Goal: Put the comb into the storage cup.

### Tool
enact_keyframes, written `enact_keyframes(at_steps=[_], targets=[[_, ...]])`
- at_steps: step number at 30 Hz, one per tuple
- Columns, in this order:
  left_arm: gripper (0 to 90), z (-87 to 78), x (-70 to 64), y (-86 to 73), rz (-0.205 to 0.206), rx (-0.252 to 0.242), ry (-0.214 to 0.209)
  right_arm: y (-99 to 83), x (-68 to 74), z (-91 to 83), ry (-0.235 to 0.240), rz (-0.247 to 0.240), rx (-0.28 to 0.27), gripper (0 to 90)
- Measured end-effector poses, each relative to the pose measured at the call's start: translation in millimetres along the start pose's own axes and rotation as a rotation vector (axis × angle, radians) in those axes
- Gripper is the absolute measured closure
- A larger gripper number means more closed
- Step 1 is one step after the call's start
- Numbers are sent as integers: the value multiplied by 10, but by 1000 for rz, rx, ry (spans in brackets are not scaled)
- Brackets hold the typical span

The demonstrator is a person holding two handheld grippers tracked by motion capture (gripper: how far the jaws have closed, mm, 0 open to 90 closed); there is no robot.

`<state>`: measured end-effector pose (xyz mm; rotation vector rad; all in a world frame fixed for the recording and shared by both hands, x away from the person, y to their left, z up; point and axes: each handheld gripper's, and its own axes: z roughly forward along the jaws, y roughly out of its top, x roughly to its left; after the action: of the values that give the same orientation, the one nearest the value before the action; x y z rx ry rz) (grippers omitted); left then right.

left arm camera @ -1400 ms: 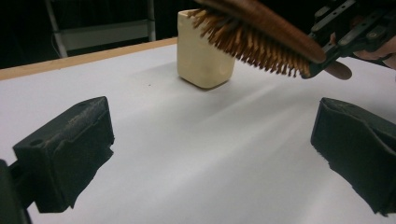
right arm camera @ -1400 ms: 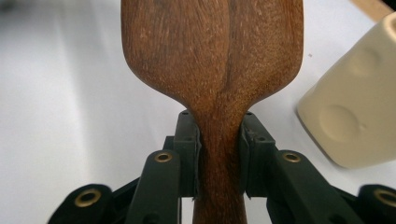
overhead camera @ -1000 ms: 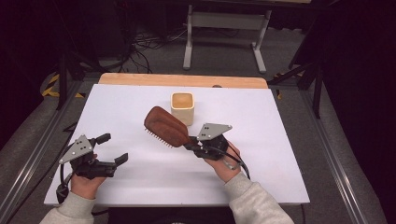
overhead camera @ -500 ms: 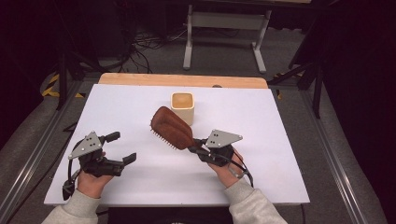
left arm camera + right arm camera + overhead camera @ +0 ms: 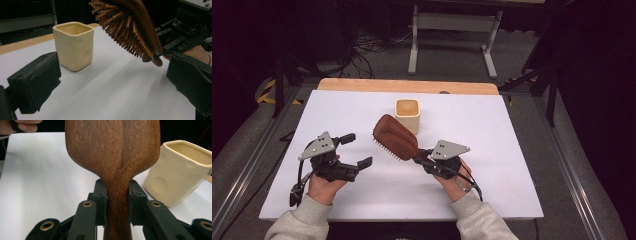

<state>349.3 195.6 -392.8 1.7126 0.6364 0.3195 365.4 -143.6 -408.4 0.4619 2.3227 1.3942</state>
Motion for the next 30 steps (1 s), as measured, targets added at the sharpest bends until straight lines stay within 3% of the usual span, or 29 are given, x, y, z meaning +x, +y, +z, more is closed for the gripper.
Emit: enact_keyframes(at_steps=[5, 12, 16, 27, 30], targets=[[2, 131, -57, 102, -6, 7, -31, -2, 6, -3, -8, -7, 3, 724], [2, 303, -145, 214, 21, 29, -42, 1, -2, -19, -20, -6, -4, 724], [1, 397, -166, 259, -23, 55, -66, 0, -12, -33, -21, -3, -11, 724], [7, 560, -230, 291, -19, 80, -29, 8, 10, -41, -27, -11, -24, 724], [16, 591, -228, 290, -21, 74, -53, 7, 17, -37, -31, -15, -27, 723]])
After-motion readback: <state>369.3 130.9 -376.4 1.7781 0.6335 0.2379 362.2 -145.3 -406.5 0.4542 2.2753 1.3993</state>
